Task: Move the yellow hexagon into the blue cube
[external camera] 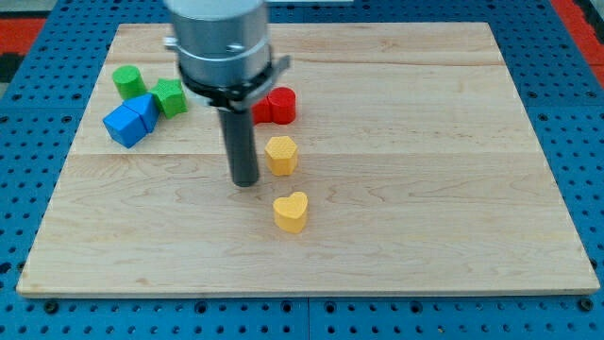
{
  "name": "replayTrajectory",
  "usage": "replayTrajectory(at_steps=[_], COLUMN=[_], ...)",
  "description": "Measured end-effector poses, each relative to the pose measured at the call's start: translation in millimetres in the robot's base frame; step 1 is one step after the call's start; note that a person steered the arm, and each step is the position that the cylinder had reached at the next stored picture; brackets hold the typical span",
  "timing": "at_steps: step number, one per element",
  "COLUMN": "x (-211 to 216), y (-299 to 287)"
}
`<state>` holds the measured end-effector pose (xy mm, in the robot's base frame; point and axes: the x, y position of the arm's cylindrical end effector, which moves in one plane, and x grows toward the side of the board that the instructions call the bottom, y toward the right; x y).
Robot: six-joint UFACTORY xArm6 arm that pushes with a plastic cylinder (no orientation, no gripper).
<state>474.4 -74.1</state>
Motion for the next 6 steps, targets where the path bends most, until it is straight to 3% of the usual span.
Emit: replayTrajectory(at_steps=[1,2,3,4,6], x=[18,-4,-35,-38,-69], y=[79,108,51,-52,-105])
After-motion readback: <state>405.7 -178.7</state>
